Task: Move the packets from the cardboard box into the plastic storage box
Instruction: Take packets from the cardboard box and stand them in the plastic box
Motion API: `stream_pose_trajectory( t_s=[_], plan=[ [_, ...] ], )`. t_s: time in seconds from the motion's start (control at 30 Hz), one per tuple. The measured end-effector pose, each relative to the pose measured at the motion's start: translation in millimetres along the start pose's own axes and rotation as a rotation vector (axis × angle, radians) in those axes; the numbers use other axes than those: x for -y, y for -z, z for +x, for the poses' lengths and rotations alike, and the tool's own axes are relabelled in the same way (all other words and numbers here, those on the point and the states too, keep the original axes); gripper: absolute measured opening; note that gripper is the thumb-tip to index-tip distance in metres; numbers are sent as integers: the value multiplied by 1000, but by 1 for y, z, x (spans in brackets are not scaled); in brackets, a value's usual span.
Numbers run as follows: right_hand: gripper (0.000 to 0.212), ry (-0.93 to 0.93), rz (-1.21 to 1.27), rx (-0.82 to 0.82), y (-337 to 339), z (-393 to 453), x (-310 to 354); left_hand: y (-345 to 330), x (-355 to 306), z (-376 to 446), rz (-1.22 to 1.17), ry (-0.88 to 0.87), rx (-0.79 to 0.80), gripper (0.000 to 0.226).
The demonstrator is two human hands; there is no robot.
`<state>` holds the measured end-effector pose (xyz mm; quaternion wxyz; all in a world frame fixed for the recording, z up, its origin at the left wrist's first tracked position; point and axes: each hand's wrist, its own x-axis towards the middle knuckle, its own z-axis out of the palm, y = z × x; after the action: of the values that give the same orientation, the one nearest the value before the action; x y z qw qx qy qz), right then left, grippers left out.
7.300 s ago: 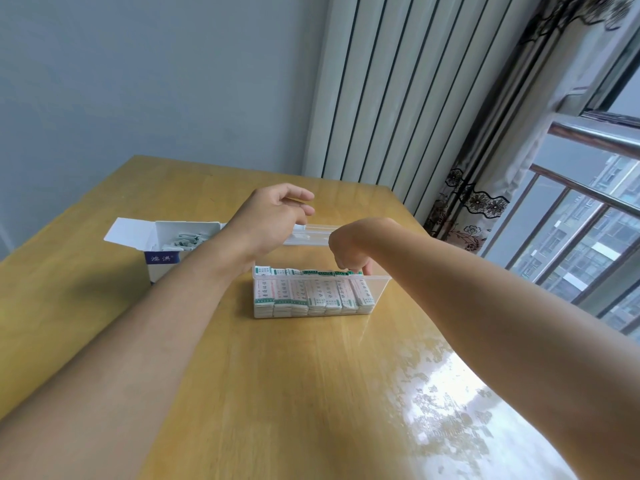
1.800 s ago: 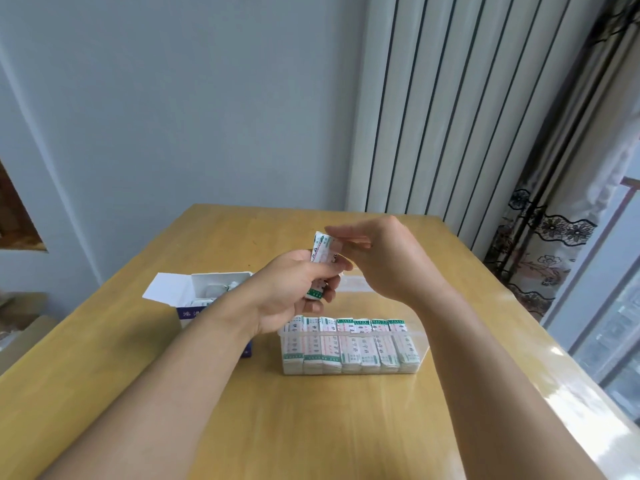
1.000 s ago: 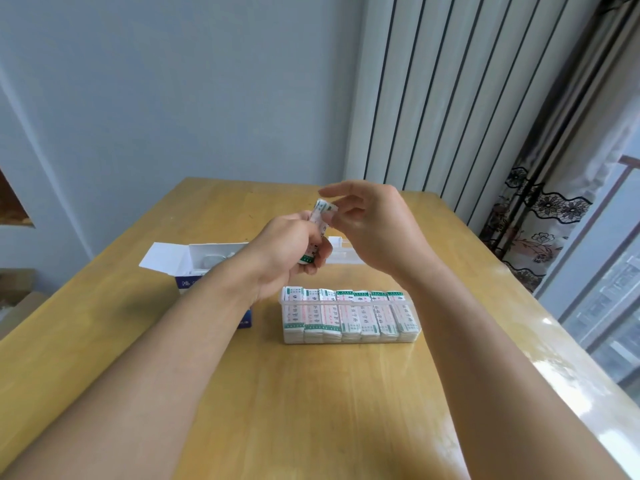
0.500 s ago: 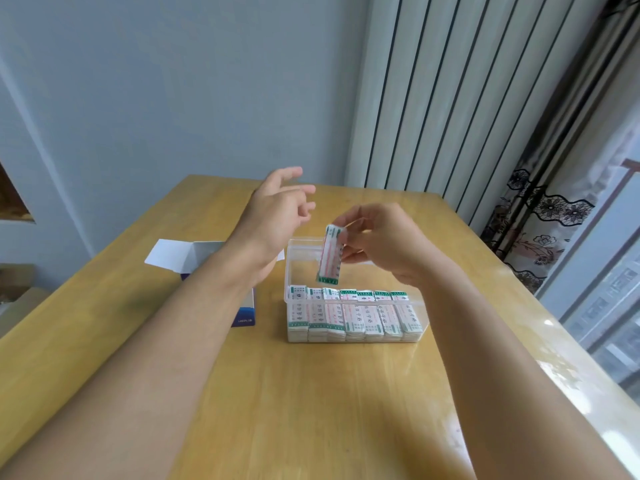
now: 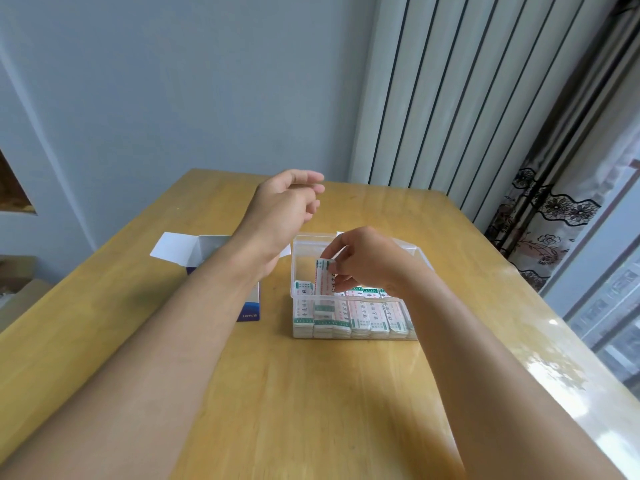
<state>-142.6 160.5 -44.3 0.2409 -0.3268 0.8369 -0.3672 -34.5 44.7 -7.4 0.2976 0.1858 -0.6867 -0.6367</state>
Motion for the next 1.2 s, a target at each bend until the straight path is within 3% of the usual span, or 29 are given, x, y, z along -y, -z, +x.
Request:
stream_pose_trajectory(
  t_s=[0.47, 1.2],
  plan=[
    [20, 20, -376, 29, -3, -5, 7, 1, 0, 0, 21, -5, 8, 39],
    [32, 11, -478, 78, -6, 2, 5, 1, 2, 1, 41, -15, 20, 40]
  ],
)
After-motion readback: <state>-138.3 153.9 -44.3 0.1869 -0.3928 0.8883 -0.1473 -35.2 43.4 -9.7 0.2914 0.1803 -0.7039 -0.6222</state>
